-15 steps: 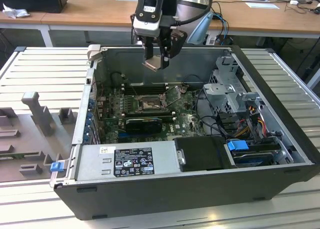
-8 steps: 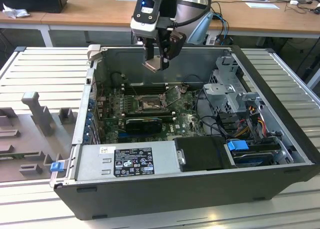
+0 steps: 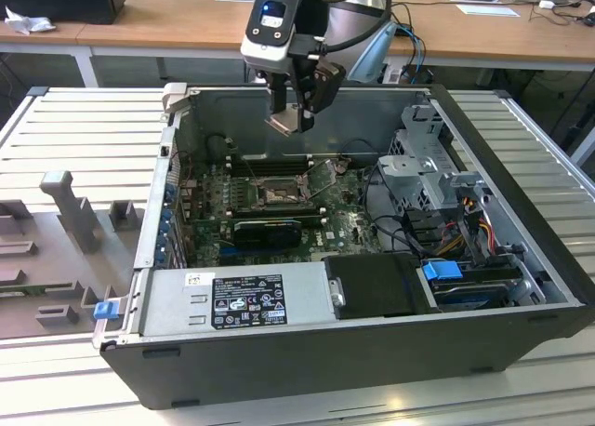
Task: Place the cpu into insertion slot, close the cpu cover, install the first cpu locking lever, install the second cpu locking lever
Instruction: 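Place the cpu into insertion slot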
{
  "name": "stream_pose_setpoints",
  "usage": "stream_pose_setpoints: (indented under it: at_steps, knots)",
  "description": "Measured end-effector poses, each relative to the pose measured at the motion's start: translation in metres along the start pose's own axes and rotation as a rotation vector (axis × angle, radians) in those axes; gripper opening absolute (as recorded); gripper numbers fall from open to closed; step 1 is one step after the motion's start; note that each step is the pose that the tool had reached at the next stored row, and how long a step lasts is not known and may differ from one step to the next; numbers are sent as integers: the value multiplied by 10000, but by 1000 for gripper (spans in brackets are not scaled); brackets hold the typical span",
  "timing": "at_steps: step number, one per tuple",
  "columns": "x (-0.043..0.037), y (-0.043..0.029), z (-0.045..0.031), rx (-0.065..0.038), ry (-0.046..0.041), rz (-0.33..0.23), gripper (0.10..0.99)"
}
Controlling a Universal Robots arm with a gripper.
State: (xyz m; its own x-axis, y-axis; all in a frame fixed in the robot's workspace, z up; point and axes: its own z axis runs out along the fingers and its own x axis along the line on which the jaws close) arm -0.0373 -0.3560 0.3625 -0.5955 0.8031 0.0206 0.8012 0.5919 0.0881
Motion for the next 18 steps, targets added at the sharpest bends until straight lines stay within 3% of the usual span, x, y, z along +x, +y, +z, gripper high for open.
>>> stream_pose_setpoints:
  at_steps: [12,18]
  knots:
    - [0,0,3,-21,-90,1011,529]
    - [0,0,4,-26,-113,1264,529]
